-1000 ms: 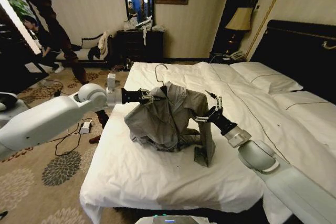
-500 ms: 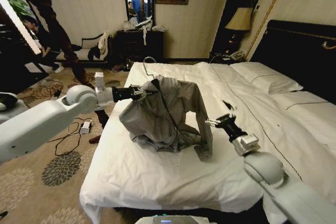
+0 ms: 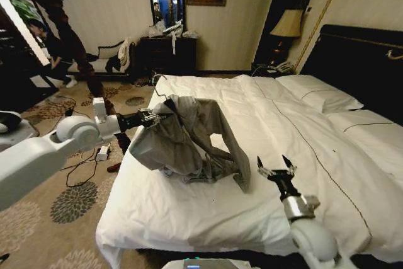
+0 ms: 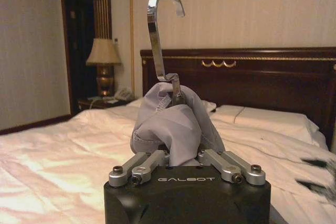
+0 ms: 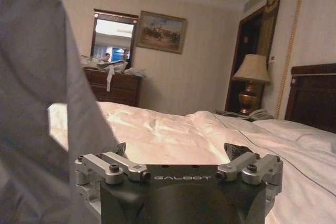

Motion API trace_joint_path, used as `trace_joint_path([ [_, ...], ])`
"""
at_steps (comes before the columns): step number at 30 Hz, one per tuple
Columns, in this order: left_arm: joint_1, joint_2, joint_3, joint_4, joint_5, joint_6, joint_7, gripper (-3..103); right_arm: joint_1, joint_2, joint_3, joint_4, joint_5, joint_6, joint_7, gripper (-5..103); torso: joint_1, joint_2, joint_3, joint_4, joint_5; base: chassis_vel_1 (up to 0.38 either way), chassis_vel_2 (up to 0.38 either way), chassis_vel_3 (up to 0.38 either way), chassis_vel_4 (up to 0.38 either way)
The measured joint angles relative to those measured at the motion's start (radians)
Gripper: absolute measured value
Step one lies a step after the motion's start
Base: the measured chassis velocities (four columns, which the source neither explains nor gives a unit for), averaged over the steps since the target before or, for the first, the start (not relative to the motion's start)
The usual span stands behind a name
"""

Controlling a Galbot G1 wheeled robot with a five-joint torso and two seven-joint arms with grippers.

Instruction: Pick up the clothes from the bed and hang them on the clothes hanger.

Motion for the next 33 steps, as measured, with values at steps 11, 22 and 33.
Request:
trace_joint_path([
  [11,0.057,0.024,-0.041,-0.046,0.025,-0.021,-0.062,16,-0.045,0.142,-0.011,-0.022,-0.101,0.073,-0.019,100,0.000,0.000,0.000,0.0004,0.0000,0.000,0.000,0.000,0.000],
  [22,0.186,0.005,-0.237,-0.041,0.074,0.004,-0.252,16,-0.043,0.137,-0.013,-0.020,-0.100,0.073,-0.019,100,0.000,0.000,0.000,0.0005,0.0001,0.000,0.000,0.000,0.000],
  [33,0.123,-0.069,-0.282,0.042,0.109,0.061,-0.381,16,-0.041,0.133,-0.014,-0.019,-0.098,0.070,-0.018,100,0.000,0.000,0.000,0.0002,0.0003,0.000,0.000,0.000,0.000],
])
